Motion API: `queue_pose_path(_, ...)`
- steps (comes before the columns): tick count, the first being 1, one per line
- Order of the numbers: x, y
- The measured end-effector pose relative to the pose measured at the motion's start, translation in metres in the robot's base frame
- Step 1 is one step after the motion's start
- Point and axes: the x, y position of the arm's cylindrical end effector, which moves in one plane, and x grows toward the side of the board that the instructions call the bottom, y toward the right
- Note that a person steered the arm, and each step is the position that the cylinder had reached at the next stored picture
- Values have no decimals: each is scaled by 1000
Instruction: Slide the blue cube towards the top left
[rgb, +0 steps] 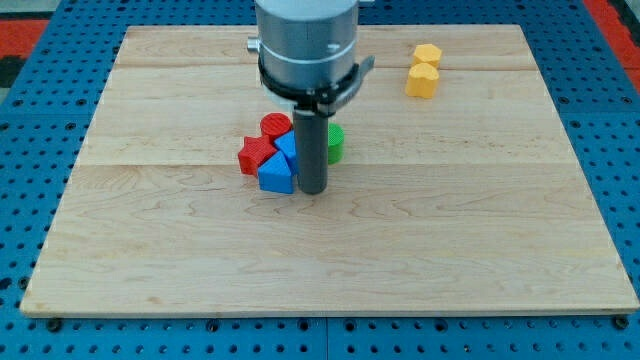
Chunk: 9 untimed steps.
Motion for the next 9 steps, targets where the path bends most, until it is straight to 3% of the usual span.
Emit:
queue_pose_path(3, -56, 5)
queue_pose_path(4, -64, -32)
queue_pose_path(8, -29, -191)
queue_pose_path(9, -86, -208)
